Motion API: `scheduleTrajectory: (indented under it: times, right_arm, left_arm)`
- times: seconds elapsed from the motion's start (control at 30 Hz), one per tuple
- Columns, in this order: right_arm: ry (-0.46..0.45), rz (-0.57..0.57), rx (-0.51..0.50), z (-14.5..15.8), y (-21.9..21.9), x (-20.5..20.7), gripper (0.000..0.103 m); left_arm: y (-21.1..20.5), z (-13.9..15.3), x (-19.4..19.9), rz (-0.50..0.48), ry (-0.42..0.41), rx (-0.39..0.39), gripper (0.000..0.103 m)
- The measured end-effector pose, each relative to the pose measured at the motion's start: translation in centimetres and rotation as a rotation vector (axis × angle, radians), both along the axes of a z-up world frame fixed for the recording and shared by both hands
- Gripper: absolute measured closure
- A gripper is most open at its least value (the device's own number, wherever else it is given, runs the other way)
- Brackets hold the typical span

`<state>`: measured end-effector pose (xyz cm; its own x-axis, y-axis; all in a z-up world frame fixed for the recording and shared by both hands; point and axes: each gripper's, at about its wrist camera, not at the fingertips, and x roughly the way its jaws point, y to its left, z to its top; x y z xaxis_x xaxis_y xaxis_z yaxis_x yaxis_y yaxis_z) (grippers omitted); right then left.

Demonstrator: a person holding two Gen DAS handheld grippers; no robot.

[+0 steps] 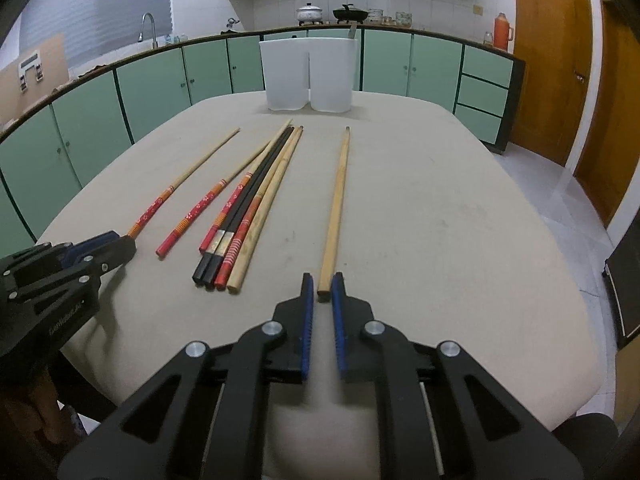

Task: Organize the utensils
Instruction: 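Grasp a red-patterned chopstick with the left tool, then carry both chopsticks upright to the holder and lower them in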

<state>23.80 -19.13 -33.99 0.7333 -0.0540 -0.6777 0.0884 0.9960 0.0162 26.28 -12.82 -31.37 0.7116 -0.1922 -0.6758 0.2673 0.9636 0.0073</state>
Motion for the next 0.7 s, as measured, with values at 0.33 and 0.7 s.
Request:
scheduleTrajectory:
  times: [0.33, 0.7]
  right_arm:
    - [-0.009, -0.031, 0.054, 4.2, -1.5, -0.4, 0.097]
    - [-0.167, 0.056, 0.014, 16.6, -1.8, -0.1, 0.097]
  left_arm:
    - [1.6, 3.8, 1.0, 0.004, 0.059, -0.073, 0.097]
    - [2.7, 14.4, 1.4, -0.049, -0.026, -0.107, 0.097]
